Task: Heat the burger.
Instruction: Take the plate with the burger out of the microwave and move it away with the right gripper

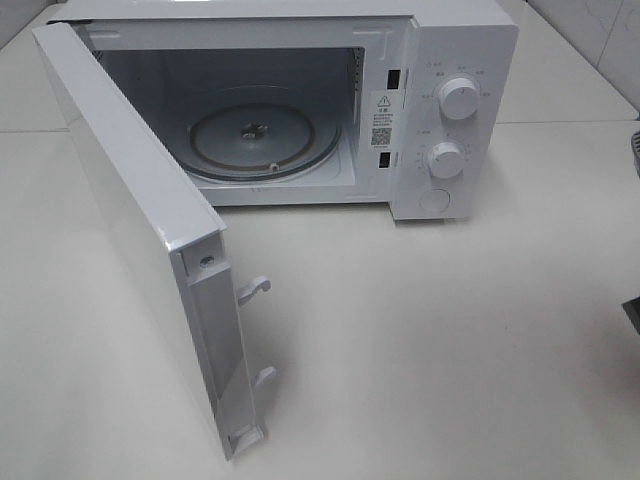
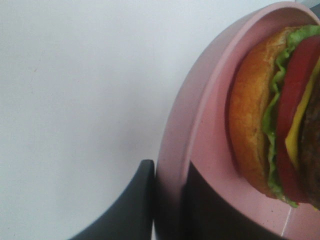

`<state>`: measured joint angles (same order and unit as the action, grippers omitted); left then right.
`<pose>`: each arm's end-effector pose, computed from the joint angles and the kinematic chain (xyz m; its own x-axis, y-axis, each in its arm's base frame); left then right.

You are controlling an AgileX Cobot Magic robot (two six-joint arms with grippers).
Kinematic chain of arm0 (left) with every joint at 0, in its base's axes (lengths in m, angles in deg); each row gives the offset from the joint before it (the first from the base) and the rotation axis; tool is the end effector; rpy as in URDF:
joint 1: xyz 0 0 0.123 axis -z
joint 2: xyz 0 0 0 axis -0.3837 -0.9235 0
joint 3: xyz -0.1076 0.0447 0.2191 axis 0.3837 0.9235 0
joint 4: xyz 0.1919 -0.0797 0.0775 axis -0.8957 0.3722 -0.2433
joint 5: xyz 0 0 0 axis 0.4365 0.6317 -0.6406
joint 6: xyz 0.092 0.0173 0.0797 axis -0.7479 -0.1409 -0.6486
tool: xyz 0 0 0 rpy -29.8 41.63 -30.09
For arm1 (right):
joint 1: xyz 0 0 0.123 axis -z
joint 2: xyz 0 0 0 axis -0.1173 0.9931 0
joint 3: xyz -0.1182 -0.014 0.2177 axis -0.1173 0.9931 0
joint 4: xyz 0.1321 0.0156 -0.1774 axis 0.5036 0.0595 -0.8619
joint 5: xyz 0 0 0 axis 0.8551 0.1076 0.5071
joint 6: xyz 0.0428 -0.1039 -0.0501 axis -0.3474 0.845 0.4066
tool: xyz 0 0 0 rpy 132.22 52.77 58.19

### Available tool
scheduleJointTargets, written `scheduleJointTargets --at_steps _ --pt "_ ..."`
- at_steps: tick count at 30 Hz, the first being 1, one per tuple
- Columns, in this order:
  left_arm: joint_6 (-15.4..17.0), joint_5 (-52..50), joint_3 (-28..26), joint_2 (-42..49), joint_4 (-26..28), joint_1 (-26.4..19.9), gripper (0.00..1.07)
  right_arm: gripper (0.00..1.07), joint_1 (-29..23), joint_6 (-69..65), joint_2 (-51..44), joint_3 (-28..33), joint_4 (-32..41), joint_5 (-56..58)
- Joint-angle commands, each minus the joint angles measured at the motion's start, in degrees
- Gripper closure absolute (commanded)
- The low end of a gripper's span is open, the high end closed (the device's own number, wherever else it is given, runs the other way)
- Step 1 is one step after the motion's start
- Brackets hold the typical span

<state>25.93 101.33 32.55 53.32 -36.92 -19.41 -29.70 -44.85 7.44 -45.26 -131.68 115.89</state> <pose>0.0300 -0.0100 0.2504 -0.4568 0.0272 -0.8892 0.1162 0.9928 -0.0294 0.1711 0.0431 0.2002 -0.7986 -0.3600 -0.4824 -0.1599 0.8995 -0.4065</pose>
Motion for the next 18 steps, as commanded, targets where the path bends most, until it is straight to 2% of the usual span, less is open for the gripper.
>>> scheduleJointTargets --at_steps 1,8,13,15,18 --pt "0.6 -0.9 -0.1 0.9 -0.1 -0.2 0.07 1.04 0.3 -2.2 1.9 1.2 -6.6 -0.1" --pt "0.6 -0.9 -0.1 0.9 -0.1 -0.2 0.07 1.04 0.3 -5.6 7.7 1.8 -7.2 -1.9" --pt "0.6 -0.9 -0.1 0.9 -0.1 -0.2 0.07 1.04 0.3 -12.1 13.8 1.9 -9.5 -5.0" --pt "0.6 -0.9 -0.1 0.9 -0.1 -0.2 0.07 1.04 0.5 -15.4 19.1 1.9 -12.1 -7.8" --pt "0.6 -0.9 -0.1 0.9 -0.1 -0.2 0.07 1.04 0.5 -16.2 20.7 1.9 -12.9 -8.3"
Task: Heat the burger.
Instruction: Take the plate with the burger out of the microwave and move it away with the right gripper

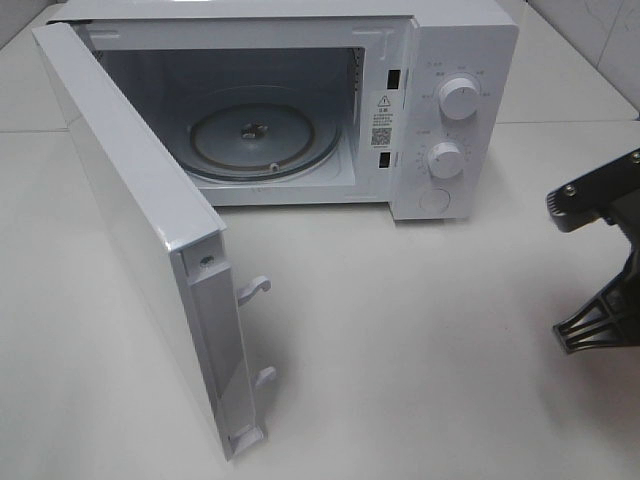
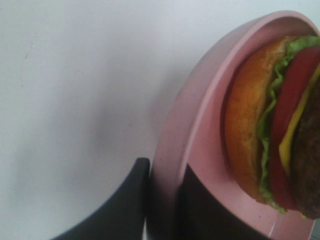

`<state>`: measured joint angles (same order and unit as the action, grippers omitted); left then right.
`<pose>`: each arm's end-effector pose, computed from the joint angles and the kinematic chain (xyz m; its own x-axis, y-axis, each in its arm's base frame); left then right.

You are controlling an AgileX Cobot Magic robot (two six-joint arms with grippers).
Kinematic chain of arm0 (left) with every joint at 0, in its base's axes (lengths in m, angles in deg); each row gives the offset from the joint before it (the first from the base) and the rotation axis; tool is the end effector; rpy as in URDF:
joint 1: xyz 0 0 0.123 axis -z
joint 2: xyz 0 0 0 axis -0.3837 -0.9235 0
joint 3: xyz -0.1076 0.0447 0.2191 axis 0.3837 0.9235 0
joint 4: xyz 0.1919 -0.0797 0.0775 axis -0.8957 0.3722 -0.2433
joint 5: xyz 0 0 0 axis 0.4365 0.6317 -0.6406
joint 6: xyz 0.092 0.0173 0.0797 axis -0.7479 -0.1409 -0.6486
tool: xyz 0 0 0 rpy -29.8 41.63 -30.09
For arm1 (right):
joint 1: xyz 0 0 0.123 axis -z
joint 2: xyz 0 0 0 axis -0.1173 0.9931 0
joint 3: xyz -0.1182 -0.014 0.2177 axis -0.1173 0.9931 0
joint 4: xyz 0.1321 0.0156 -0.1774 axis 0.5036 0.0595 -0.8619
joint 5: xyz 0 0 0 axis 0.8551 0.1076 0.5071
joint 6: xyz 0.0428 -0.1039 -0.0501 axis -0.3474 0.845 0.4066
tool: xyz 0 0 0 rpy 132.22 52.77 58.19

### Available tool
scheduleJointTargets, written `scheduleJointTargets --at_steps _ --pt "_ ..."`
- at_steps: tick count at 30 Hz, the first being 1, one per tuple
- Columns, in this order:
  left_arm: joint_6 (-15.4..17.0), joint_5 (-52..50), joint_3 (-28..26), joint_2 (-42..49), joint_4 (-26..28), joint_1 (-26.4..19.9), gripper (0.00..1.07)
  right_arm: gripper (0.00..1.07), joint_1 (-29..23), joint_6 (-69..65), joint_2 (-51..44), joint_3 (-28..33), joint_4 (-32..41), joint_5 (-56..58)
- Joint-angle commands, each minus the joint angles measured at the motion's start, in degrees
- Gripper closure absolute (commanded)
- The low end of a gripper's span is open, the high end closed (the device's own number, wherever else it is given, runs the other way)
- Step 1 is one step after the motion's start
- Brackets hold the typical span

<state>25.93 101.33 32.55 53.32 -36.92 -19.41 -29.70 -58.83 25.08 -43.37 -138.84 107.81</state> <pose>0.0300 -0.0100 0.2504 -0.4568 0.0272 -0.8892 0.1162 0.9928 -0.0294 0.1946 0.0600 0.1442 -0.8546 -0.3487 -0.3848 -0.1616 0.8828 -0.4411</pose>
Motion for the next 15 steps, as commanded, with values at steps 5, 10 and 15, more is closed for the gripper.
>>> scheduleJointTargets --at_steps 5,10,15 --pt "0.6 -0.9 -0.1 0.9 -0.1 -0.2 0.07 1.04 0.5 -7.3 10.7 0.0 -10.9 -0.8" --pt "0.6 -0.9 -0.1 0.9 -0.1 -0.2 0.07 1.03 2.0 -14.4 19.9 0.0 -15.7 -0.7" --pt "0.6 -0.9 -0.1 0.9 -0.1 -0.2 0.07 1.03 5.7 -17.2 22.9 0.0 -17.2 -1.6"
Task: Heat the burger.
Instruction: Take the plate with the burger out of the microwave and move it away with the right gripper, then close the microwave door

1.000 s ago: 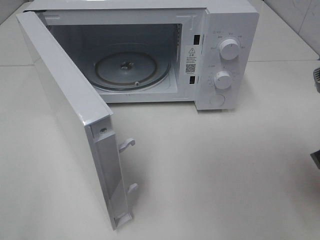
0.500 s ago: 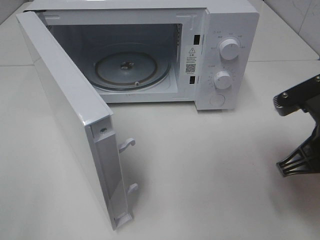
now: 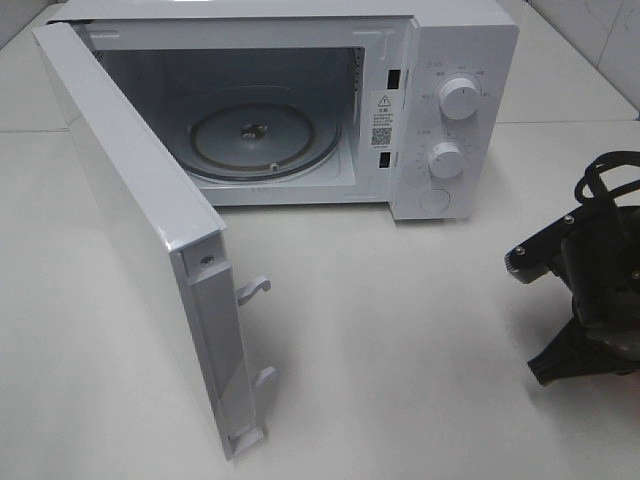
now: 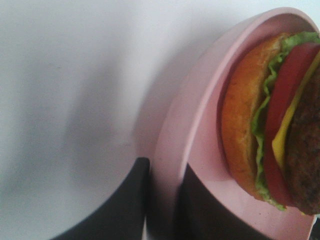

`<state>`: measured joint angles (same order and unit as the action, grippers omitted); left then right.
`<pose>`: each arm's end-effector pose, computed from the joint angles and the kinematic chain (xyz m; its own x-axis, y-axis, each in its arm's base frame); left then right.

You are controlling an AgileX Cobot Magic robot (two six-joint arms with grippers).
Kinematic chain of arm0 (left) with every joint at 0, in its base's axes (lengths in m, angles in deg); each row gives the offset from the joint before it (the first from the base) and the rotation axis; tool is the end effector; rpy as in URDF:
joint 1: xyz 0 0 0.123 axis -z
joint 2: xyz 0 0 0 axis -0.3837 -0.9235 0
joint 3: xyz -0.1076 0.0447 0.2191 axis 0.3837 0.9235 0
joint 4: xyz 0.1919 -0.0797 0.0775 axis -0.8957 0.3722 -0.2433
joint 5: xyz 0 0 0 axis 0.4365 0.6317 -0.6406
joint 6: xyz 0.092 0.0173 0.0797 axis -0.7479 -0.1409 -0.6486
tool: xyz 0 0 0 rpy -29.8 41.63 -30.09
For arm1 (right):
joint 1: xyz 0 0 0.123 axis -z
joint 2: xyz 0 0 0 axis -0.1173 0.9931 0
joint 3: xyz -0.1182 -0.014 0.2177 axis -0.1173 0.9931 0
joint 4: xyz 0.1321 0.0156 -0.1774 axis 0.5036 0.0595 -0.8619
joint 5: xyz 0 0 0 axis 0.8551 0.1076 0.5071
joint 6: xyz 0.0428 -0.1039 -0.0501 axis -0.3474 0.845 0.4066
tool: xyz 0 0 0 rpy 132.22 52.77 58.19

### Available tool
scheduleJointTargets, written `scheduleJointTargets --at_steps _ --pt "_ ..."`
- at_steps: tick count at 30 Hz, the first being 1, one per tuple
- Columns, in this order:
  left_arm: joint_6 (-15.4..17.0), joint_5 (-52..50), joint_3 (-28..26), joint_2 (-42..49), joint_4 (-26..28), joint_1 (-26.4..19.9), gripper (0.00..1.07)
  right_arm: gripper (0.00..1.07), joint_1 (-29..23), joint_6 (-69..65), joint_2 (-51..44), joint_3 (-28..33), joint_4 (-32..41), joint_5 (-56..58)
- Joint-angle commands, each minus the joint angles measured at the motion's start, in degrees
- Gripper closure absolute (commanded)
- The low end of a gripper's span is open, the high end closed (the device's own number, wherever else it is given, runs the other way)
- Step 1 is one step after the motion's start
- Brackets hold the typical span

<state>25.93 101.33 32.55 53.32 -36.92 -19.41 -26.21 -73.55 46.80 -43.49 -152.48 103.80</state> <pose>0.0300 -0.0100 0.2504 -0.4568 0.0272 -0.8892 0.1162 0.9928 -0.0294 0.2144 0.0512 0.0757 -0.9066 -0.3584 -0.2226 -0.1829 0.8092 -0.5583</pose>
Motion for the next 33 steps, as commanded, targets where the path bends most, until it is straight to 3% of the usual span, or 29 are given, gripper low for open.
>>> scheduleJointTargets --at_steps 1,9,20,22,24,28,33 --pt "0.6 -0.9 -0.1 0.9 -0.1 -0.2 0.07 1.03 2.2 -2.5 1.1 0.1 -3.6 2.4" --pt "0.5 -0.9 -0.1 0.9 -0.1 -0.2 0.07 1.01 8.4 -3.8 2.7 0.1 -7.5 -4.0" --pt "0.5 -0.9 -0.1 0.9 -0.1 -0.2 0.07 0.92 8.6 -1.4 2.7 0.1 -4.8 -3.7" --pt "0.5 -0.9 -0.1 0.9 -0.1 -0.2 0.07 0.82 8.6 0.9 2.6 -0.1 -2.6 -4.0" --pt "0.5 -0.9 -0.1 0.9 -0.1 -0.2 0.07 0.79 8.6 1.0 2.6 -0.3 -2.1 -4.0" --pt "0.5 -0.9 -0.1 0.9 -0.1 -0.2 0.07 0.63 8.6 3.0 0.3 -1.2 1.9 -4.6" --pt "0.5 -0.9 -0.1 0.9 -0.1 -0.2 0.07 0.57 8.6 6.2 -6.0 -1.2 5.7 -6.3"
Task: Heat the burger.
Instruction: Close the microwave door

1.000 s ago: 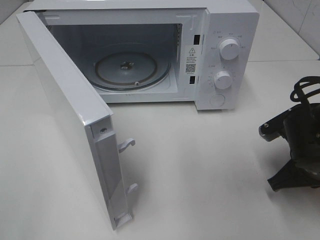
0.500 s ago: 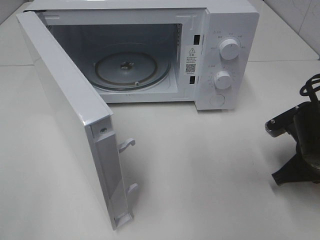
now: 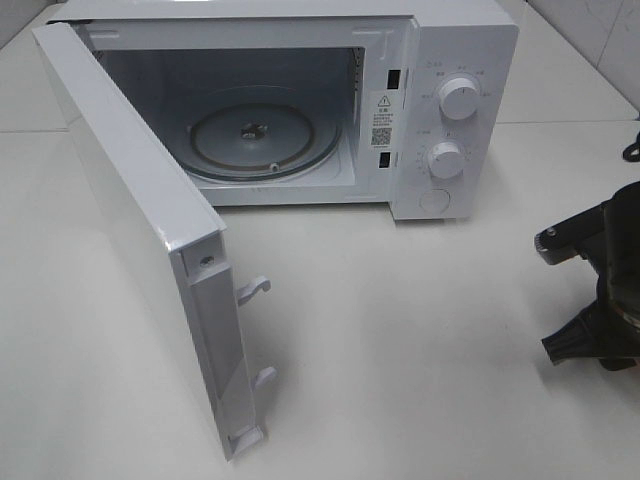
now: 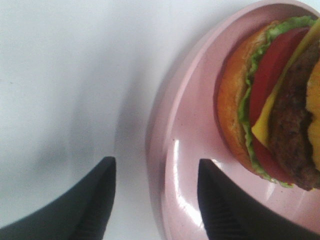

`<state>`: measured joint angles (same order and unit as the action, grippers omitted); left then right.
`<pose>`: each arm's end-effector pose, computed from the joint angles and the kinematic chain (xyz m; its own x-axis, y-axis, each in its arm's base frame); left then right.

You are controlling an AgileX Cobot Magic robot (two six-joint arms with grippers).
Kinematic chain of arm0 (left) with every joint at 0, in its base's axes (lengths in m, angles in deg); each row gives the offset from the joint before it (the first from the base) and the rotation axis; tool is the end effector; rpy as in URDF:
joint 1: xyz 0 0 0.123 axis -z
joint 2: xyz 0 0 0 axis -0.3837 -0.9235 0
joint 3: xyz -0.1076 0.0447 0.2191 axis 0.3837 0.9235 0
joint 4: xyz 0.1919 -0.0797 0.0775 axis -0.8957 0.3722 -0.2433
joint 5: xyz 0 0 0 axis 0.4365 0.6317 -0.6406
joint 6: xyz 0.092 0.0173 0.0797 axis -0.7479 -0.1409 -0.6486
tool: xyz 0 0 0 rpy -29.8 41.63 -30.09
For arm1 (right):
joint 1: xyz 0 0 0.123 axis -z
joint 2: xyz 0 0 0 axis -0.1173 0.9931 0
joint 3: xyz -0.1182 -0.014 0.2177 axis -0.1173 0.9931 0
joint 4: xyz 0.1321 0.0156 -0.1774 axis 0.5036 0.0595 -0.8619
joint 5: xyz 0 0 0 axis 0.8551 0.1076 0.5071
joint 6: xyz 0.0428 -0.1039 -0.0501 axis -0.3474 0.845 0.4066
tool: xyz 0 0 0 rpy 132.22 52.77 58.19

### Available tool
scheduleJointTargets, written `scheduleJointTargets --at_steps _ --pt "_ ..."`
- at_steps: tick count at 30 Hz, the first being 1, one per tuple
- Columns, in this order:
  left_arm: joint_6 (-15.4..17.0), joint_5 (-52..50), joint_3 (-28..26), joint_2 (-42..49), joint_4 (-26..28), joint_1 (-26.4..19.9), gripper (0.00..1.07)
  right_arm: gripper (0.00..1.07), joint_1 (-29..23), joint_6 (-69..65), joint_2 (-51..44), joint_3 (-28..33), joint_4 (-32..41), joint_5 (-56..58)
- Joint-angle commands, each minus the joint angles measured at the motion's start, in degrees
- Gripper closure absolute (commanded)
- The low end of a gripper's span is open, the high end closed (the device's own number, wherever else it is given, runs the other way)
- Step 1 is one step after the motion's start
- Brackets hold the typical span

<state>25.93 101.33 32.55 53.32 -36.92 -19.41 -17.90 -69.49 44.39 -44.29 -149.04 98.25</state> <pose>0.0300 -0.0100 0.2504 -0.4568 0.0272 -0.8892 0.1162 0.9928 -0.0294 0.2241 0.0332 0.0801 -0.9338 -0.2399 -0.2655 -0.0949 0.8815 -0.4626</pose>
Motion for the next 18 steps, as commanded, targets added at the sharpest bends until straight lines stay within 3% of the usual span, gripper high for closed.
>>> scheduleJointTargets --at_steps 1,9,15,18 --pt "0.5 -0.9 -0.1 0.9 -0.1 -0.2 0.07 0.57 0.3 2.2 -3.6 -0.4 2.2 -0.7" --pt "0.5 -0.9 -0.1 0.9 -0.1 -0.2 0.07 0.53 0.3 12.6 -20.0 -0.4 14.2 -7.7" --pt "0.5 -0.9 -0.1 0.9 -0.1 -0.2 0.07 0.24 0.3 27.8 -31.4 -0.4 25.7 -10.8" --pt "0.5 -0.9 -0.1 0.9 -0.1 -0.2 0.07 0.20 0.3 34.1 -33.9 -0.4 30.9 -10.1"
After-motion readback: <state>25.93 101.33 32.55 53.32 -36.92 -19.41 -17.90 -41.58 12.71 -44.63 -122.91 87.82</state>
